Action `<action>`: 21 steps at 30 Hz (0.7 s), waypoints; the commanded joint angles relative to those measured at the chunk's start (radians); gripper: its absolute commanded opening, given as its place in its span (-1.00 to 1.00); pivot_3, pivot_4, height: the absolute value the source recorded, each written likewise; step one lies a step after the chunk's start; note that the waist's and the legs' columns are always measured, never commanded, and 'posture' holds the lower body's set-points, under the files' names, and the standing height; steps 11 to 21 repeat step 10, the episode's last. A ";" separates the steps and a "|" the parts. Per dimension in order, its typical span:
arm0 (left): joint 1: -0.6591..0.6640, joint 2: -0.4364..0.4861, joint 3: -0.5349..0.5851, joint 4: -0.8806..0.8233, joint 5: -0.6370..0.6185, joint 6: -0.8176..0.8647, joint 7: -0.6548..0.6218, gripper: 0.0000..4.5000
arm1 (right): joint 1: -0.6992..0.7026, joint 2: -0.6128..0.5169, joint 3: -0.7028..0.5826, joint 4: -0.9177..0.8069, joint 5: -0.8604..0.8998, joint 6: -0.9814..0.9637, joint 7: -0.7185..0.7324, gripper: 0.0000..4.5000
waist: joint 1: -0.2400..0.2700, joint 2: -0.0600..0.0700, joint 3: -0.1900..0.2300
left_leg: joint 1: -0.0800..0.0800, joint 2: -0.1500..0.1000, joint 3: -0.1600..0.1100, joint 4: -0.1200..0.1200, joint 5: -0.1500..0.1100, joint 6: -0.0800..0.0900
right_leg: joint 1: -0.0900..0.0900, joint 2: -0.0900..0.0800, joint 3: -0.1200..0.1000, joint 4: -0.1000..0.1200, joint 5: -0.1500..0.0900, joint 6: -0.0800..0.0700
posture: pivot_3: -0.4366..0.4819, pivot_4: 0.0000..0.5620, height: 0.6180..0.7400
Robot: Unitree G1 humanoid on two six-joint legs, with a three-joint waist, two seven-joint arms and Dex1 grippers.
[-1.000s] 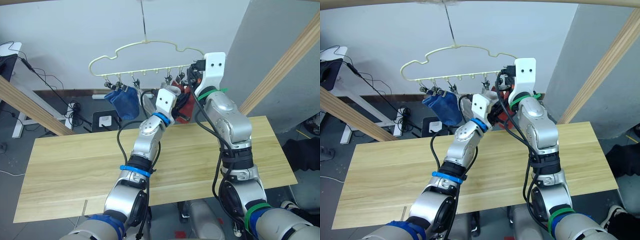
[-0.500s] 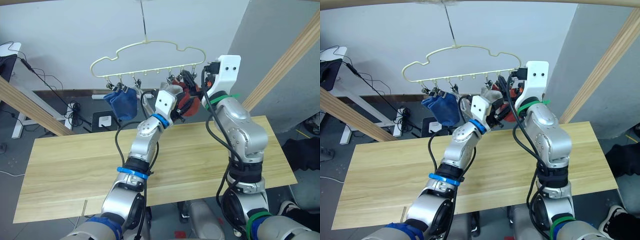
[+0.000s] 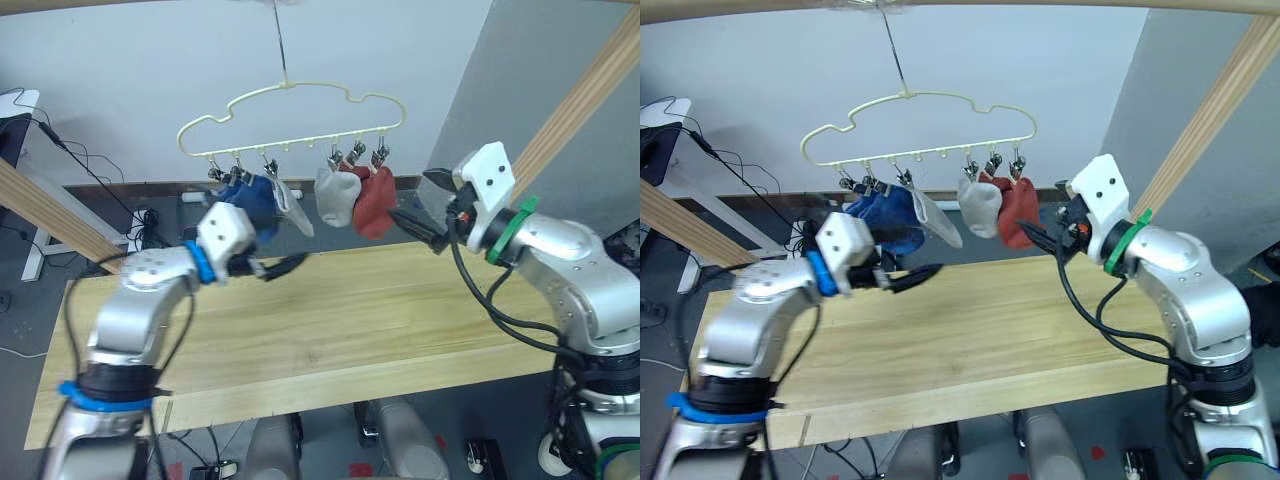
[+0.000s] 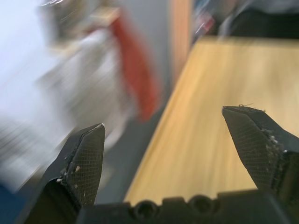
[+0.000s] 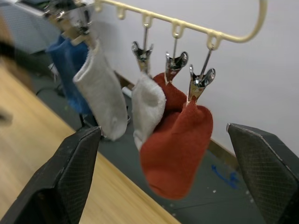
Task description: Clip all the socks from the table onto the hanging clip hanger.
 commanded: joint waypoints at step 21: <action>0.062 0.123 0.136 0.102 0.018 0.058 0.058 0.99 | 0.019 -0.110 -0.029 0.167 -0.013 -0.222 0.189 1.00 | 0.037 -0.002 -0.020 | -0.001 0.000 0.001 0.002 0.002 -0.003 | 0.000 -0.001 0.000 0.000 0.003 -0.004 | -0.21 -0.44 1.00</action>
